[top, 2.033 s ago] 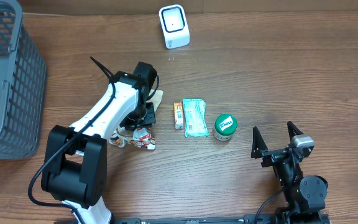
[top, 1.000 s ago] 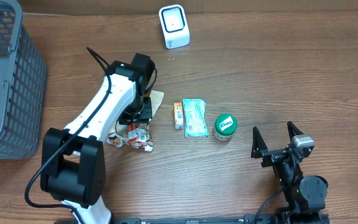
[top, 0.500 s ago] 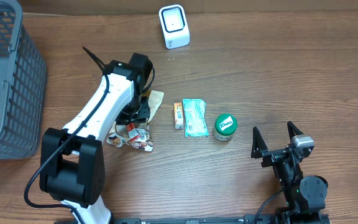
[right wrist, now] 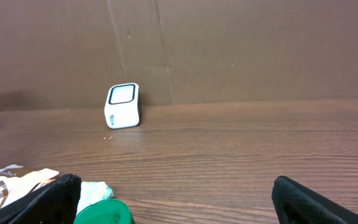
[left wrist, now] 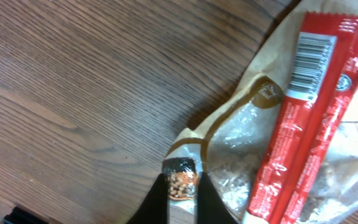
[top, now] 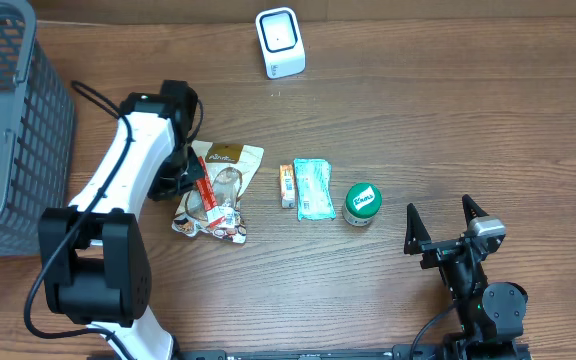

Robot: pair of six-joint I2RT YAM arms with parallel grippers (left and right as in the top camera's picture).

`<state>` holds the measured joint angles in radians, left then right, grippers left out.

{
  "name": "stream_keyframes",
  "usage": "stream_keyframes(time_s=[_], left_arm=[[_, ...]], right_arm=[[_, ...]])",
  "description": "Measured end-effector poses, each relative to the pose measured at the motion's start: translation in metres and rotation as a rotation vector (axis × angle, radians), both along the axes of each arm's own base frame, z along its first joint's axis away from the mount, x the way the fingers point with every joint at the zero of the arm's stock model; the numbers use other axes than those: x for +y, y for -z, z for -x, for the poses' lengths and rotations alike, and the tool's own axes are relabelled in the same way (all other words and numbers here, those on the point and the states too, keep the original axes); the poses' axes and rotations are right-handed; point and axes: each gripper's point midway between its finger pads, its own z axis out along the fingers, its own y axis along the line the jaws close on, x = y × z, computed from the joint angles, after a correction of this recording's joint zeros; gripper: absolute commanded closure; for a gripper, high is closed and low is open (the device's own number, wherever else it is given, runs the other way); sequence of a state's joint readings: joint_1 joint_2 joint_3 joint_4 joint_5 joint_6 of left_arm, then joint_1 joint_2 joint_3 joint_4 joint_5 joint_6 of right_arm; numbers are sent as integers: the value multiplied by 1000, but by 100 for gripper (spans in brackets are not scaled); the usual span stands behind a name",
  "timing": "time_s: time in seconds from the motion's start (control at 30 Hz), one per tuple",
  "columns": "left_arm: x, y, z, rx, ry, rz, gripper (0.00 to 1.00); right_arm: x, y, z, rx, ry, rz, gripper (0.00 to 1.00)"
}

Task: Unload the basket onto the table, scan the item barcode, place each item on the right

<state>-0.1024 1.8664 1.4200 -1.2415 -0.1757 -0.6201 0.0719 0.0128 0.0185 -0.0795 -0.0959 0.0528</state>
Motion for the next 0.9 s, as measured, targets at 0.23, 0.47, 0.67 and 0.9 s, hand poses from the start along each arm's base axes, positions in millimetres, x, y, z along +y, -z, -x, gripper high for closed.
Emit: stream_keyframes(time_s=[0.23, 0.47, 0.67, 0.9], left_arm=[[0, 0, 3, 13, -8, 9, 96], [3, 3, 2, 6, 9, -6, 96], [0, 22, 10, 21, 18, 14, 96], [-11, 33, 22, 66, 53, 86, 96]], right_arm=[[0, 0, 0, 0, 0, 0, 0], [0, 0, 0, 0, 0, 0, 0], [0, 0, 0, 0, 0, 0, 0], [0, 0, 0, 0, 0, 0, 0]])
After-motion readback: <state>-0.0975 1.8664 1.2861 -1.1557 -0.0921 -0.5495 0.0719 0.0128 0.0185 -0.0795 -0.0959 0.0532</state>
